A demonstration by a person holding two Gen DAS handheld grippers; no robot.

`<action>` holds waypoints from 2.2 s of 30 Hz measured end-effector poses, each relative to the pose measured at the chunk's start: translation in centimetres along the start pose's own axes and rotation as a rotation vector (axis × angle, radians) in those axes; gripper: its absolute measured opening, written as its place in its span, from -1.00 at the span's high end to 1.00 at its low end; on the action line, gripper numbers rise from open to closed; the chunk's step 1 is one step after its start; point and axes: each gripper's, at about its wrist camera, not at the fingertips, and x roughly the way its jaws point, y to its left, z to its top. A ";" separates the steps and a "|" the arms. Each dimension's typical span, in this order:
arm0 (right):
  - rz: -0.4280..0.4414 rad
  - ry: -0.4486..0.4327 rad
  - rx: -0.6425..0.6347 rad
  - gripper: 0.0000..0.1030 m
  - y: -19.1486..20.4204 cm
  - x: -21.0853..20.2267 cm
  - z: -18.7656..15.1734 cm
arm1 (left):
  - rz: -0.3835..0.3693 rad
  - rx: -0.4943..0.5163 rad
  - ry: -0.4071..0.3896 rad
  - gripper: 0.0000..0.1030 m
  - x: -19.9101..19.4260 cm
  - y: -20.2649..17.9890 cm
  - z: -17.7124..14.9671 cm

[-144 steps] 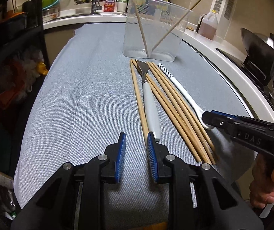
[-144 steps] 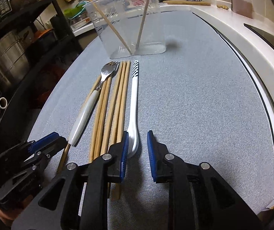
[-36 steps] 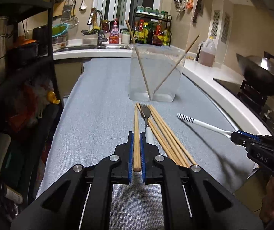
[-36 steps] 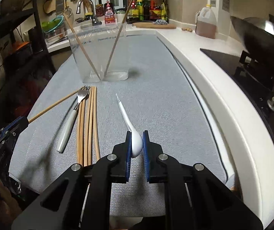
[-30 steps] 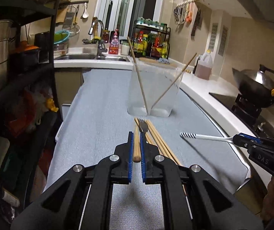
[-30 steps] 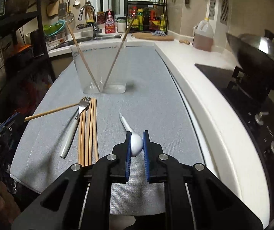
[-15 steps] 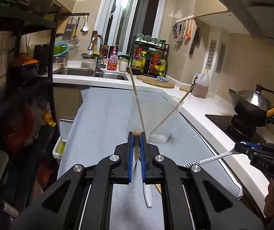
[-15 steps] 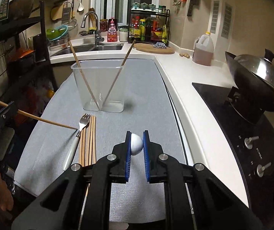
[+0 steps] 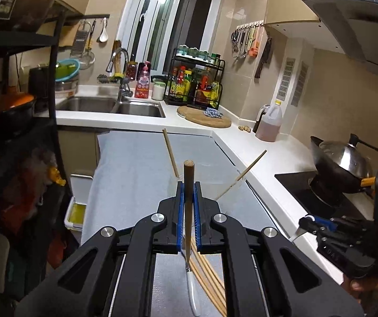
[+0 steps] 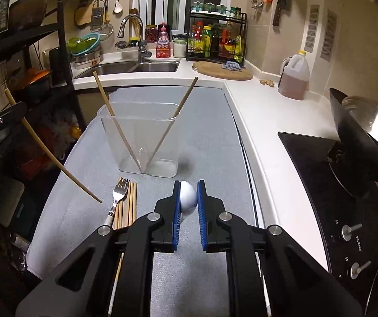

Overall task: Organize utensils
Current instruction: 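Carry the chopstick and the white spoon up over the clear container with both grippers, then open both grippers to drop the chopstick and spoon into the container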

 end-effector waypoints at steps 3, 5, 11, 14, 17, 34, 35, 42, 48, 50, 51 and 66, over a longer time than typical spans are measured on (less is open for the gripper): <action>0.023 -0.006 0.030 0.76 -0.3 -0.1 1.2 | -0.010 -0.018 0.007 0.87 0.1 0.2 1.9; 0.038 -0.035 0.035 0.77 -0.3 -0.8 2.5 | -0.015 -0.020 -0.003 0.87 0.0 0.1 3.5; 0.047 -0.166 0.010 0.77 1.0 -3.7 8.2 | -0.066 -0.010 -0.087 0.87 -0.5 -0.7 9.6; 0.021 -0.225 -0.005 0.77 1.8 -4.2 11.7 | -0.073 0.008 -0.118 0.87 0.6 -1.3 11.7; -0.001 -0.254 -0.016 0.77 2.5 -3.3 14.4 | -0.075 0.007 -0.097 0.87 3.1 -1.0 12.1; -0.007 -0.061 -0.058 0.77 5.4 11.7 13.9 | -0.075 0.035 0.124 0.87 14.6 1.5 7.8; -0.006 -0.049 -0.057 0.77 5.4 12.2 13.6 | -0.075 0.034 0.140 0.87 15.0 1.6 7.6; -0.019 -0.064 -0.035 0.38 4.4 10.6 13.1 | -0.062 0.029 0.123 0.10 13.4 1.8 7.9; -0.020 -0.177 -0.021 0.24 3.3 5.1 12.4 | -0.051 0.051 0.009 0.04 8.7 0.4 8.8; -0.012 -0.212 -0.014 0.24 3.0 3.3 11.6 | -0.040 0.066 -0.022 0.04 7.4 -0.1 8.7; -0.011 -0.231 -0.011 0.24 2.9 2.3 11.0 | -0.029 0.077 -0.035 0.04 6.7 -0.4 8.5; 0.058 -0.195 0.125 0.85 1.8 0.3 -5.0 | 0.052 0.151 0.047 0.51 3.1 -0.6 -2.1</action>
